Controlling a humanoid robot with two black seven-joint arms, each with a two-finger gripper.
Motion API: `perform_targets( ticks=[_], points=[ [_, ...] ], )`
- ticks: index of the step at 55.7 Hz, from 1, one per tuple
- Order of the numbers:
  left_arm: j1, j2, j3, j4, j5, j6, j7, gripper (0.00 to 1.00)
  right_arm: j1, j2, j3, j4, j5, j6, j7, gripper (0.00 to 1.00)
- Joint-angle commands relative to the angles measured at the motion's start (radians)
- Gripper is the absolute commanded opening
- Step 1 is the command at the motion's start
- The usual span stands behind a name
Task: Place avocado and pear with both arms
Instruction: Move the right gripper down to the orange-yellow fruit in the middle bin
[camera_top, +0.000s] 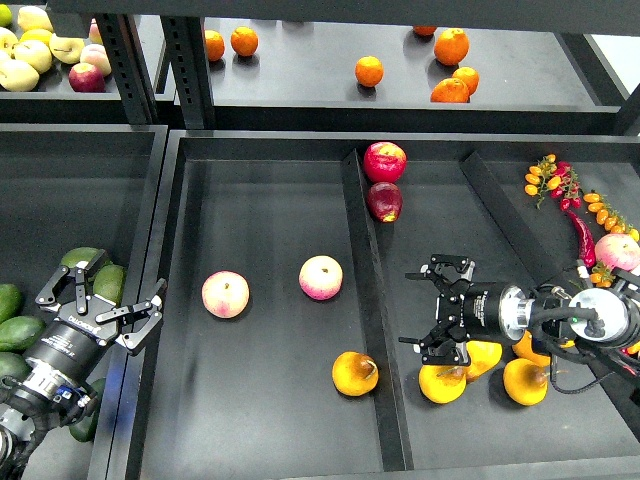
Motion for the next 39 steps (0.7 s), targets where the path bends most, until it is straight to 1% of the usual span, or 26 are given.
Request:
perform_targets(
  ticks=[1,6,17,39],
  points=[
    [0.020,0.000,0.000,-0.017,0.000,0.000,0.000,0.99,0.011,0.020,-0.052,-0.008,-0.005,0.002,0.000,1.00],
    [0.026,0.000,0.000,-0.022,0.000,0.000,0.000,0.99,0.009,0.050,-0.074,-0.023,-0.006,0.002,0.000,1.00],
    [0.025,0.000,0.002,-0.025,0.000,0.000,0.000,0.99,0.000,0.142,-0.109,-0.115,-0.015,0.002,0.000,1.00],
    [0.029,0.000,0.018,-0.031,0.000,0.000,0.000,0.99,-0.026,0.239,-0.135,-0.238,-0.048,0.001,0.000,1.00]
  ],
)
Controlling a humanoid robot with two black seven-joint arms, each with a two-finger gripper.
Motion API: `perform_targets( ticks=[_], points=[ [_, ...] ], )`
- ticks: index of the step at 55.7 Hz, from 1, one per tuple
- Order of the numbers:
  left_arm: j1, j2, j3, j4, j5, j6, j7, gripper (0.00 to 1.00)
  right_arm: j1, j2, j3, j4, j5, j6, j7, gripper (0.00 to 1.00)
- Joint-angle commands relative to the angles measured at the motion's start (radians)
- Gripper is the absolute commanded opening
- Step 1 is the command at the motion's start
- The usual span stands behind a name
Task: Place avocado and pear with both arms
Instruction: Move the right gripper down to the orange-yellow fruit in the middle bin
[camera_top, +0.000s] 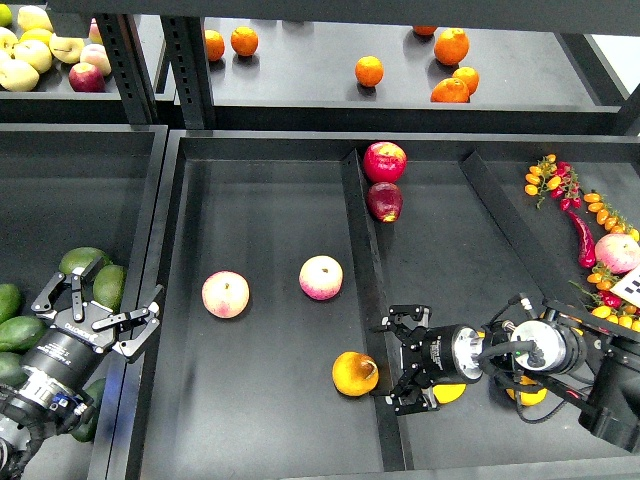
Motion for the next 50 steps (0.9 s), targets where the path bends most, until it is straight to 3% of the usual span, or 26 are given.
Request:
perform_targets(
  ticks=[1,27,50],
  points=[
    [0.007,0.000,0.005,0.000,0.000,0.000,0.000,0.99,-0.012,0.023,0.000,-0.031,-0.020,-0.001,0.000,1.00],
    [0.016,0.000,0.010,-0.009,0.000,0.000,0.000,0.99,-0.052,0.118,0.015,-0.116,-0.103,-0.001,0.000,0.99],
    [0.039,0.000,0.031,-0.029,0.000,0.000,0.000,0.99,-0.052,0.129,0.061,-0.185,-0.106,0.026,0.000,0.99]
  ],
)
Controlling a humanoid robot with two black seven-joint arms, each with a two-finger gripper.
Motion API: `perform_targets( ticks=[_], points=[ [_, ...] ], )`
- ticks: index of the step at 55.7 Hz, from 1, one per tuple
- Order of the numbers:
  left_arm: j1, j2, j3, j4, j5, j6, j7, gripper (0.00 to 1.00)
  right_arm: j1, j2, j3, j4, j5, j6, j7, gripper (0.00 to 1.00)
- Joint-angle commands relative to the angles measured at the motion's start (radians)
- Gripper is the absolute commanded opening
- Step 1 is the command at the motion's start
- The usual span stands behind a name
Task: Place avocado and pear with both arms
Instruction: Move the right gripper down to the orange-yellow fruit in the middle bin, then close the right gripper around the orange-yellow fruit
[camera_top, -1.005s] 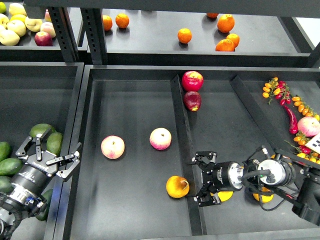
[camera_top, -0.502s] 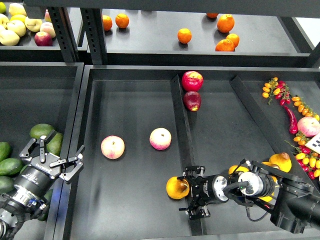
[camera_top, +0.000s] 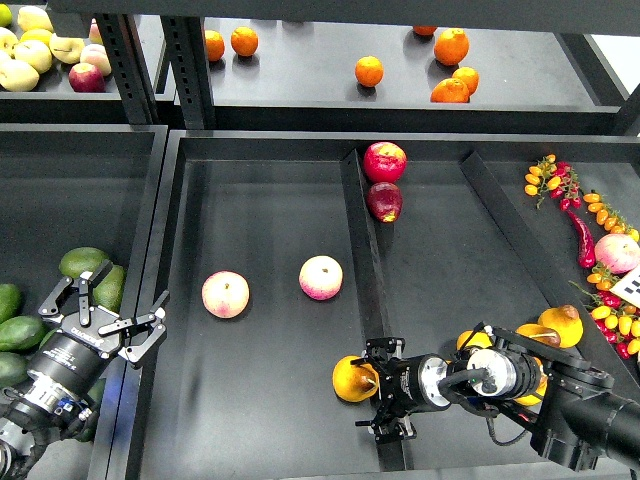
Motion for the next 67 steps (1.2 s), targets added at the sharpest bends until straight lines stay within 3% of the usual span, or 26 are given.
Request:
perform_targets(
  ticks=[1,14,21,35,44,61,65,67],
  points=[
    [0.013,0.000,0.012,-0.013,0.000,0.000,0.000,0.99,-0.002,0.003,0.020,-0.029,0.000,0.033,0.000,0.99],
    [0.015,0.000,0.012,-0.013,0.000,0.000,0.000,0.99,-0.005,0.026,0.054,-0.067,0.002,0.088,0.000,0.78],
    [0.015,0.000,0.012,-0.013,0.000,0.000,0.000,0.99,-0.031,0.044,0.092,-0.075,0.000,0.090,0.000,0.61],
    [0.015,0.000,0.017,-0.011,0.000,0.000,0.000,0.99,-0.035,0.044,0.097,-0.075,0.003,0.098,0.000,0.47],
    [0.015,0.000,0.020,-0.011,0.000,0.000,0.000,0.99,-0.038,0.038,0.104,-0.081,0.003,0.157,0.000,0.31],
    [0.016,0.000,0.020,-0.010,0.000,0.000,0.000,0.99,-0.062,0.036,0.155,-0.080,0.006,0.179,0.000,0.23],
    [0.016,0.000,0.020,-0.010,0.000,0.000,0.000,0.99,-0.066,0.036,0.155,-0.077,0.009,0.177,0.000,0.26],
    [0.015,0.000,0.021,-0.010,0.000,0.000,0.000,0.99,-0.072,0.038,0.156,-0.077,0.008,0.174,0.000,0.33]
  ],
)
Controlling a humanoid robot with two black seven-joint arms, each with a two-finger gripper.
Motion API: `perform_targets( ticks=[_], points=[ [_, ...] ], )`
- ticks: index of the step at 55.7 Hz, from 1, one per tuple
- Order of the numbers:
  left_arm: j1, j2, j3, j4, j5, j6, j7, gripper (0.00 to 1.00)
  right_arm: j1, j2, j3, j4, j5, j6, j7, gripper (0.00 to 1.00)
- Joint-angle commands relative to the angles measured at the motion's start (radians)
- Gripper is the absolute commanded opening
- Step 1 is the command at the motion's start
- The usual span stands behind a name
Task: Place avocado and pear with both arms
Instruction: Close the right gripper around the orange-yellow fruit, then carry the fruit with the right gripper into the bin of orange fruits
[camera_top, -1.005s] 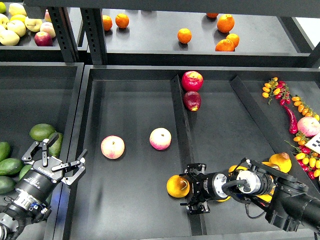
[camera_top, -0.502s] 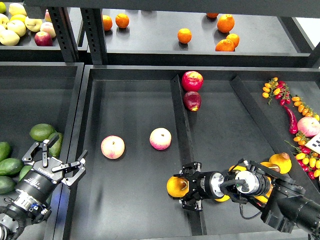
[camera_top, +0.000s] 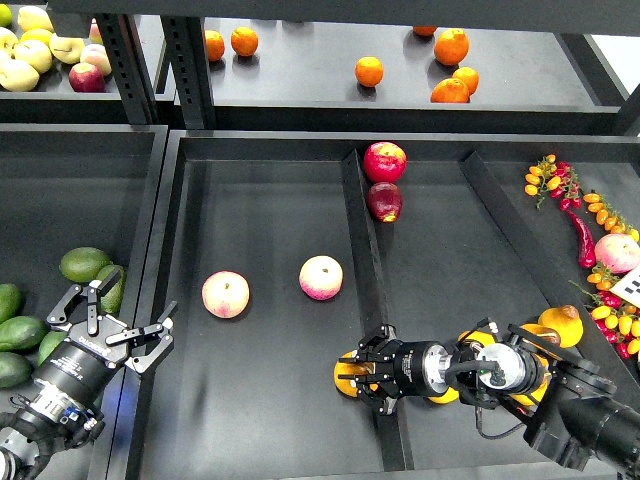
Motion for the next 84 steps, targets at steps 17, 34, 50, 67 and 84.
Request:
perform_targets(
  ticks=[17,34,50,67,84],
  points=[
    [0.001,0.000,0.005,0.000,0.000,0.000,0.000,0.99,-0.015,0.008,-0.007,0.003,-0.030,-0.057,0.000,0.82],
    [0.001,0.000,0.014,0.002,0.000,0.000,0.000,0.99,-0.013,0.008,-0.007,-0.008,-0.073,-0.059,0.000,0.85],
    [0.001,0.000,0.015,0.002,0.000,0.000,0.000,0.99,-0.013,0.011,-0.007,-0.039,-0.099,-0.059,0.000,0.81],
    [0.001,0.000,0.018,0.002,0.000,0.000,0.000,0.99,-0.013,0.009,0.001,-0.049,-0.100,-0.057,0.000,0.55],
    [0.008,0.000,0.021,0.000,0.000,0.000,0.000,0.99,-0.013,0.008,0.005,-0.049,-0.094,-0.036,0.000,0.38]
  ],
)
